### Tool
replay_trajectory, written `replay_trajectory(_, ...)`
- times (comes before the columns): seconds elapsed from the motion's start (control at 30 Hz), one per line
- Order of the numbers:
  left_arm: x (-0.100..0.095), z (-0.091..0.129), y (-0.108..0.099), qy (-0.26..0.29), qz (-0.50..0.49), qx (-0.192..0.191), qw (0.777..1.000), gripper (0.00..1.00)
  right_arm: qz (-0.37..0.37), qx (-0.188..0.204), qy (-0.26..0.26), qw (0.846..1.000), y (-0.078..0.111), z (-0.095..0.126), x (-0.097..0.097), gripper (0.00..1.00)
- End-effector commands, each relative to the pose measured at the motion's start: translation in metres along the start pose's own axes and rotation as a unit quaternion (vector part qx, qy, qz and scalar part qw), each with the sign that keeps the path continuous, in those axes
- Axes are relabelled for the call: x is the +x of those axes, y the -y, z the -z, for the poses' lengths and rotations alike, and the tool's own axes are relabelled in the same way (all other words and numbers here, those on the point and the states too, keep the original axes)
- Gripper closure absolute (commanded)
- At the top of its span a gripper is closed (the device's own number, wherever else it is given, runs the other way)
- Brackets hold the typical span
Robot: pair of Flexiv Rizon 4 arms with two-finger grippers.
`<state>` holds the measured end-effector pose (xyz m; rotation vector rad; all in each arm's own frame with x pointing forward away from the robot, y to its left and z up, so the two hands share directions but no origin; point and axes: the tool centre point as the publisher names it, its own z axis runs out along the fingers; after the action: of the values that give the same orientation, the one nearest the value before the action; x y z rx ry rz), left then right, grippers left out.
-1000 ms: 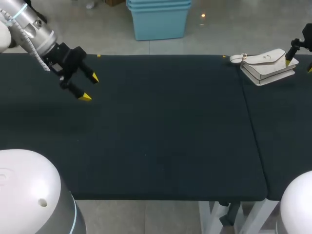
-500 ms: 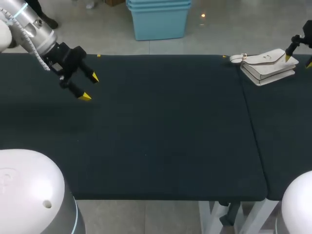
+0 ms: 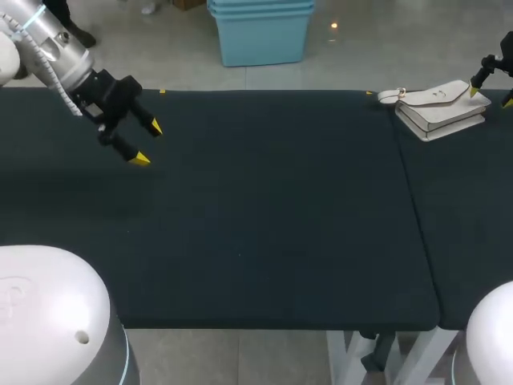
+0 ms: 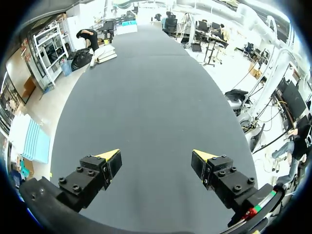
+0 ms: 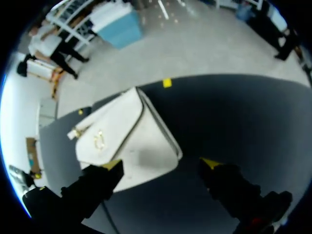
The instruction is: Pick up the bag, open it, inspect its contents, close it, and place it on the opposite side
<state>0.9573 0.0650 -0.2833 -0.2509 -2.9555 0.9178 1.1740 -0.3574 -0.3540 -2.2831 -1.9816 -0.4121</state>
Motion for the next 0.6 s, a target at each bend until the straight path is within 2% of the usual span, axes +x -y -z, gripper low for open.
replay_trajectory(0.03,-0.001,-0.001,-0.001,0.000,-0.001,0.001,1.000,0.00,0.005,0.108,-0.006,0.994,-0.016,-0.008,-0.005,0.07)
replay_trajectory(0.17,-0.001,-0.001,-0.001,0.000,-0.001,0.001,1.000,0.00,0.013,0.116,-0.007,0.993,-0.023,-0.012,-0.002,0.23)
replay_trajectory(0.27,-0.001,-0.001,-0.001,0.000,-0.001,0.001,1.000,0.00,0.017,0.124,-0.007,0.992,-0.026,-0.016,0.000,0.28)
replay_trajectory(0.53,-0.001,-0.001,-0.001,0.000,-0.001,0.001,1.000,0.00,0.021,0.134,-0.012,0.991,-0.027,-0.025,0.003,0.59)
replay_trajectory(0.57,-0.001,-0.001,-0.001,0.000,-0.001,0.001,1.000,0.00,0.021,0.135,-0.013,0.991,-0.027,-0.025,0.004,0.66)
replay_trajectory(0.6,-0.001,-0.001,-0.001,0.000,-0.001,0.001,1.000,0.00,0.021,0.135,-0.013,0.991,-0.027,-0.026,0.004,0.79)
